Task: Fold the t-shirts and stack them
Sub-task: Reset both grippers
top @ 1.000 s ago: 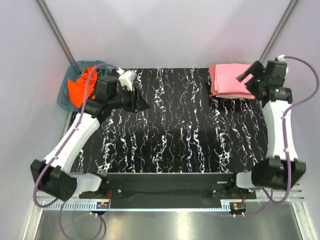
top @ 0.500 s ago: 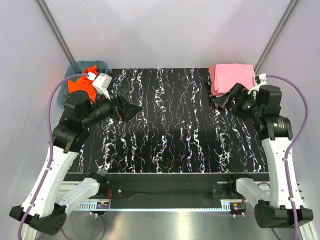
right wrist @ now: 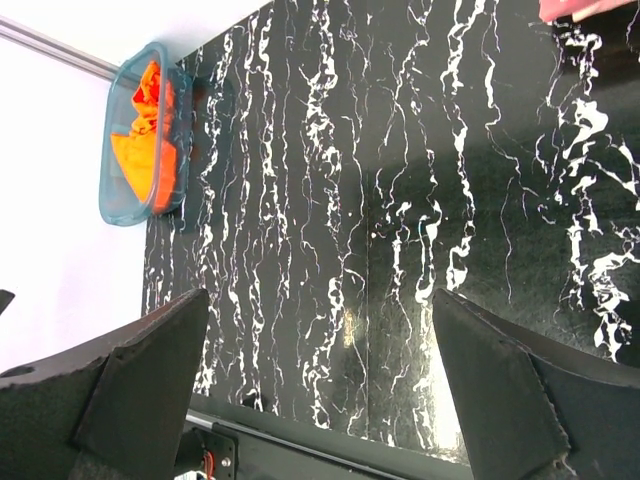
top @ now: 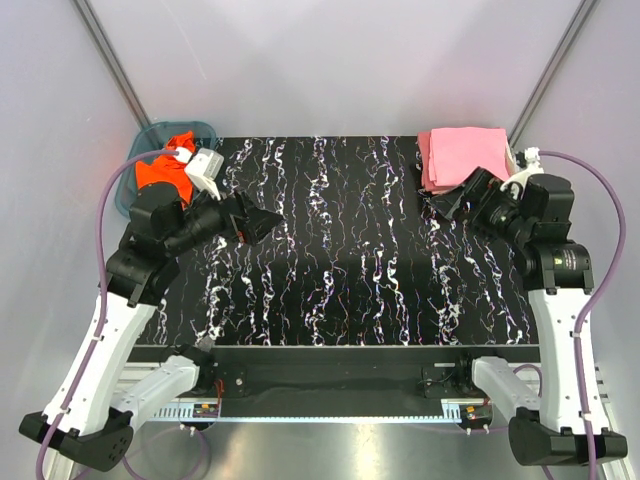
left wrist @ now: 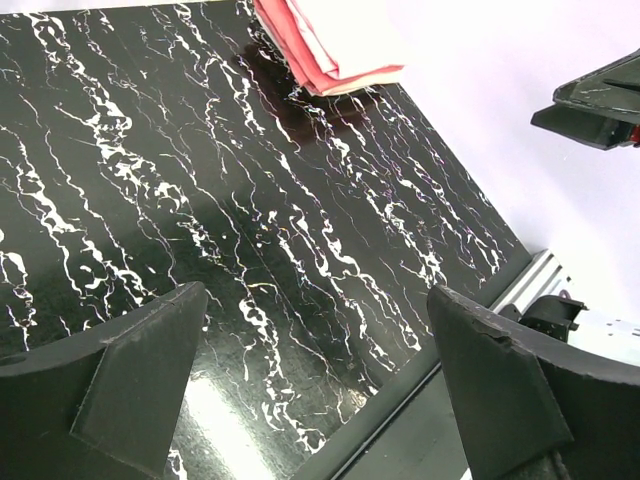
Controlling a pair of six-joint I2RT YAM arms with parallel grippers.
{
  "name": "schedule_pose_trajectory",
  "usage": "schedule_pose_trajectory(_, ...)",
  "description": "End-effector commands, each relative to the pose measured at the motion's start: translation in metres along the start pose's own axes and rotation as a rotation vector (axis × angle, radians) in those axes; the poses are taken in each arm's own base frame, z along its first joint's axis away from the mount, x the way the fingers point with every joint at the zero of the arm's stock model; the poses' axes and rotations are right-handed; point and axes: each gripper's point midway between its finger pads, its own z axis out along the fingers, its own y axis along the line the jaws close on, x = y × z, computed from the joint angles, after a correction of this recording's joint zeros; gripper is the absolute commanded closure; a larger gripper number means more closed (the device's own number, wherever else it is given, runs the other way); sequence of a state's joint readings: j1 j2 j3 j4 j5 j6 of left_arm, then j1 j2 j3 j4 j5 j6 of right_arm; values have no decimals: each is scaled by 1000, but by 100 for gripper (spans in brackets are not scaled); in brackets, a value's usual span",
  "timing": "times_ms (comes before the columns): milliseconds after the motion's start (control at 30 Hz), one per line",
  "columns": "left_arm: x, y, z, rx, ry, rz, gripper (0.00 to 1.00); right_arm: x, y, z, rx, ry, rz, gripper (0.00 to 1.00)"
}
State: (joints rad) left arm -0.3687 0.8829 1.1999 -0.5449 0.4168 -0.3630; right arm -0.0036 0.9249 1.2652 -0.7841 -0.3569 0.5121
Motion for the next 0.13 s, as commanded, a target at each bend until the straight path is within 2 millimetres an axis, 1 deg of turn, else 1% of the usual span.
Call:
schedule_pose_trajectory(0, -18, -7, -7, 8, -55, 35, 1, -18, 15, -15, -34, -73, -60, 0)
schedule_pose_trajectory(100, -17, -7, -7, 9, -53, 30, 1, -17, 12, -14, -24, -73, -53, 0)
